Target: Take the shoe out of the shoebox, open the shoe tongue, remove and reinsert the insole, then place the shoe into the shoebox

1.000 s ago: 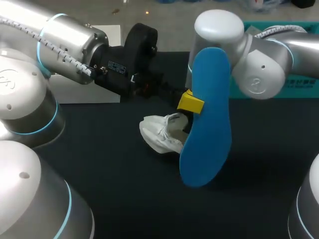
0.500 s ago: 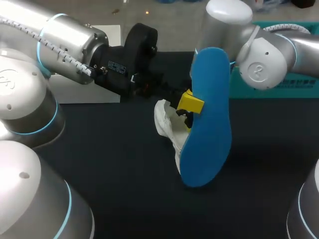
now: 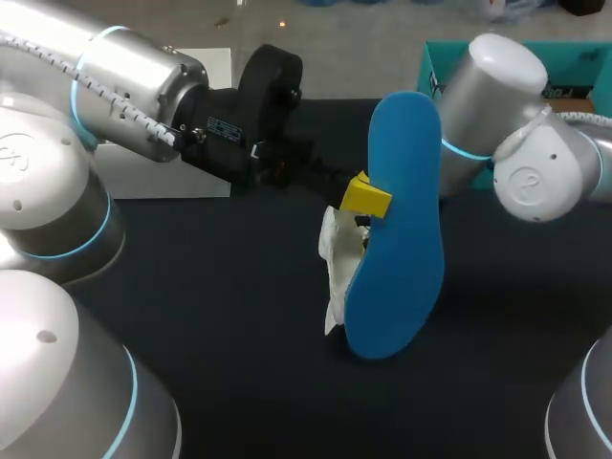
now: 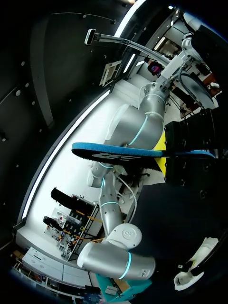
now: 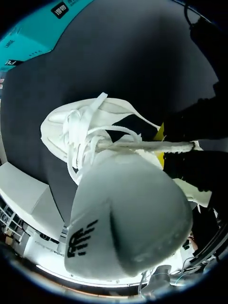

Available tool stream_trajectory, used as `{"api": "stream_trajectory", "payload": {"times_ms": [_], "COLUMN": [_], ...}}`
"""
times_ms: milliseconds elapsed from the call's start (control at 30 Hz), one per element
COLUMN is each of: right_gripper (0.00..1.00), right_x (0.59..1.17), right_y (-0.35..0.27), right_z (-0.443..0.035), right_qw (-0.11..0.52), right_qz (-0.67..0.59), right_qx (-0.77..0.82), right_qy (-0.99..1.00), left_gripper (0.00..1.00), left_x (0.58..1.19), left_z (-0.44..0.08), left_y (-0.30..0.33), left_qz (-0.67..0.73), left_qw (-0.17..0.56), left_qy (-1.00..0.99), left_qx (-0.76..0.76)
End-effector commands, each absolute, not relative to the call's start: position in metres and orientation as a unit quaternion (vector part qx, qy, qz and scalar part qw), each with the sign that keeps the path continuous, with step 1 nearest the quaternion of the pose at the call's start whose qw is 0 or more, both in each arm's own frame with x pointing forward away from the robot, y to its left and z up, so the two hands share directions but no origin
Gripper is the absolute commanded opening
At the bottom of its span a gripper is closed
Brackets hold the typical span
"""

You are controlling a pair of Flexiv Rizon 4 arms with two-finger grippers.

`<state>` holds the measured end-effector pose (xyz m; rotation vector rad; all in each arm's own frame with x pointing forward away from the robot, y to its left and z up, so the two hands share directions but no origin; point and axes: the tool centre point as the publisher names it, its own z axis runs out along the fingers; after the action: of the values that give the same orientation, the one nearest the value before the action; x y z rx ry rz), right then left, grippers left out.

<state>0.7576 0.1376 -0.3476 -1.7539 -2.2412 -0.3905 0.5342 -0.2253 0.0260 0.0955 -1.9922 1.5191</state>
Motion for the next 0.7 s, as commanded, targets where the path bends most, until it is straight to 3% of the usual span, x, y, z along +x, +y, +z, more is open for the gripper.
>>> {"api": "stream_trajectory", "payload": {"times_ms": [33, 700], "right_gripper": [0.00, 0.00], "right_x": [0.754, 0.767], "right_y": [0.136, 0.135], "right_z": [-0.351, -0.377], "right_qw": [0.123, 0.094], "right_qz": [-0.147, -0.145], "right_qx": [-0.600, -0.588], "right_qy": [-0.776, -0.790], "left_gripper": [0.00, 0.00], "left_x": [0.534, 0.534], "left_z": [0.025, 0.025], "left_y": [-0.225, -0.225], "left_qz": [0.576, 0.576], "left_qw": [0.312, 0.312], "left_qy": [-0.755, -0.755], "left_qx": [0.036, 0.036]}}
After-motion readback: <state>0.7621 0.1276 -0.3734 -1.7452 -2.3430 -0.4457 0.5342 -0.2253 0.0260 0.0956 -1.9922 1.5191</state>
